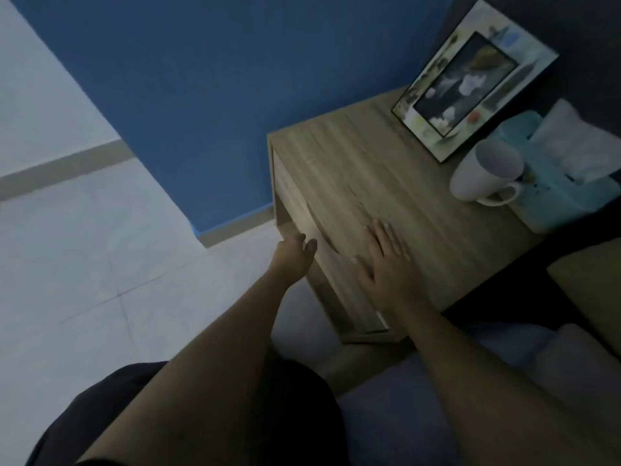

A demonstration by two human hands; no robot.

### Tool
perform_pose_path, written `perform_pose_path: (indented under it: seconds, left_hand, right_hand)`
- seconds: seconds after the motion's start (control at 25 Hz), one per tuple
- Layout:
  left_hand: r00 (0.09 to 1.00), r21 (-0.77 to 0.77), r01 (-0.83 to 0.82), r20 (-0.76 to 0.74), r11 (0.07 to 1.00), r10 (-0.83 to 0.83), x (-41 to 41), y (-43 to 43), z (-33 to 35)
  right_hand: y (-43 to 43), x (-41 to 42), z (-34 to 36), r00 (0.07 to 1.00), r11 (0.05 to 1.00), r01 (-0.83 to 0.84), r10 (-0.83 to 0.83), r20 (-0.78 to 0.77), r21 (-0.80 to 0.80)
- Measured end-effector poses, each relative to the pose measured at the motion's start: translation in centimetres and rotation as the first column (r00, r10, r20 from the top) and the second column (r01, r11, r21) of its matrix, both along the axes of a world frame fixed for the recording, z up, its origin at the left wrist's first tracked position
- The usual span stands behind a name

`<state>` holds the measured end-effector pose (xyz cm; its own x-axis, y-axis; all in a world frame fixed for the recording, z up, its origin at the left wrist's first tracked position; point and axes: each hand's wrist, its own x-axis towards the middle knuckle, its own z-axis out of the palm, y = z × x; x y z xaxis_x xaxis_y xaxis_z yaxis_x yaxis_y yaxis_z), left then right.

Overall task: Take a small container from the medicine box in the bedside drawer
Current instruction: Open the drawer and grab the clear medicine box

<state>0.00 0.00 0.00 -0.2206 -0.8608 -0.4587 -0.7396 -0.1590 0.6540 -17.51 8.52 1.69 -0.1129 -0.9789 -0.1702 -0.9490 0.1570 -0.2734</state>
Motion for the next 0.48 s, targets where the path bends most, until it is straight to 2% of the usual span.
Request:
perform_pose_path:
  seconds: [0.16, 0.32, 0.48]
  left_hand:
    - [0.990, 0.112, -0.126, -0.052, 0.986, 0.132, -2.2, -1.8, -2.2]
    - [0.920, 0.168, -0.258, -0.258, 0.952, 0.295, -3.1, -2.4, -3.0]
    - [0.892, 0.193, -0.297, -0.293, 0.935, 0.344, -2.6, -2.7, -3.2]
  right_hand:
    - [0.1, 0.1, -0.3, 0.999, 0.998, 0.003, -0.006, -0.036, -0.060]
    - [-0.2, -0.4, -0.5, 1.000, 0.999, 0.012, -0.013, -0.014, -0.049]
    - [-0.2, -0.2, -0.5, 1.000, 0.999, -0.004, 0.004, -0.010, -0.039]
